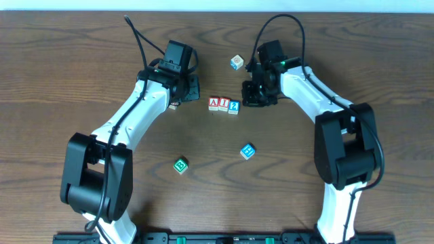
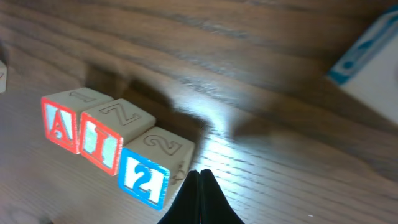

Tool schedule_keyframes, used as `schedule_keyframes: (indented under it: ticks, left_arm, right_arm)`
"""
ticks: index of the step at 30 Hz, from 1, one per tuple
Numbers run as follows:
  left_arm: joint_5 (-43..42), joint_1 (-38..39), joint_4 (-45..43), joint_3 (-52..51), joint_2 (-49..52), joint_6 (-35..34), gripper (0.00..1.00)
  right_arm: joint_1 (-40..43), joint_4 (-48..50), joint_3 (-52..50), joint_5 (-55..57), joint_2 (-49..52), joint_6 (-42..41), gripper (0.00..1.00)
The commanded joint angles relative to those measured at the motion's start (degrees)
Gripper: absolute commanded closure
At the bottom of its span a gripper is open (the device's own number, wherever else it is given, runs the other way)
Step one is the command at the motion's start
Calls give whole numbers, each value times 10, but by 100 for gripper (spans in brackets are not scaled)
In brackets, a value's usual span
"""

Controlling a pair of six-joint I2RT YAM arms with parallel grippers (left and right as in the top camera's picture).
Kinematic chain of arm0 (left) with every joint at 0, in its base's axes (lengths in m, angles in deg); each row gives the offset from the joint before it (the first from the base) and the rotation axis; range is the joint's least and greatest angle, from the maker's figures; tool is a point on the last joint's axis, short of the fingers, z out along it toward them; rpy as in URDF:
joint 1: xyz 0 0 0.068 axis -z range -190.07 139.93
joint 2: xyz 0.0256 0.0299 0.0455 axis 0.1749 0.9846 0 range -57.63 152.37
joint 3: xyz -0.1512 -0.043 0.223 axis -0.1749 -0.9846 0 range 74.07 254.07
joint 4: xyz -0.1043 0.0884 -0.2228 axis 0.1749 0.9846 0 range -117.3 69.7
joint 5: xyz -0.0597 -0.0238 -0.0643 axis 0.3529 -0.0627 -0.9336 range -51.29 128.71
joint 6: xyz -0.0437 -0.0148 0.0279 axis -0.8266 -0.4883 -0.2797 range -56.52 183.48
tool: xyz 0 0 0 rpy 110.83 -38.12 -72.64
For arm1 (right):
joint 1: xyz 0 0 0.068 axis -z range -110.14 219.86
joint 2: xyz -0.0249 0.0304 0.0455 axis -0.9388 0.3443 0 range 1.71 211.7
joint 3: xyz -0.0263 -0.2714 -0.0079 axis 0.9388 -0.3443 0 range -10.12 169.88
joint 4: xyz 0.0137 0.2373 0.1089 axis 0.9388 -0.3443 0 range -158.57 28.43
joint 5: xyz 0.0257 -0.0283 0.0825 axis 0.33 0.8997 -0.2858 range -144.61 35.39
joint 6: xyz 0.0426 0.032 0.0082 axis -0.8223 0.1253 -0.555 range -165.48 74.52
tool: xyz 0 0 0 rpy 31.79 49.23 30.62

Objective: Spell out Ai2

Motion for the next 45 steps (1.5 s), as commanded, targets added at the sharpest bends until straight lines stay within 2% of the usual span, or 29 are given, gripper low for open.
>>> schedule_keyframes:
  ticks: [1, 29, 40, 45]
  left_arm:
    - [-1, -2, -2, -3, 11, 12, 94]
    - [-13, -27, -2, -3, 11, 12, 94]
    - [-13, -28, -2, -10, 11, 14, 94]
    - [-13, -38, 0, -7, -5, 37, 94]
  right_arm:
    - [-8, -2, 9, 6, 10, -10, 98]
    - [-27, 12, 9, -5, 19, -27, 98]
    - [-22, 31, 10, 53, 19, -48, 99]
    - [2, 10, 58, 53, 16, -47, 98]
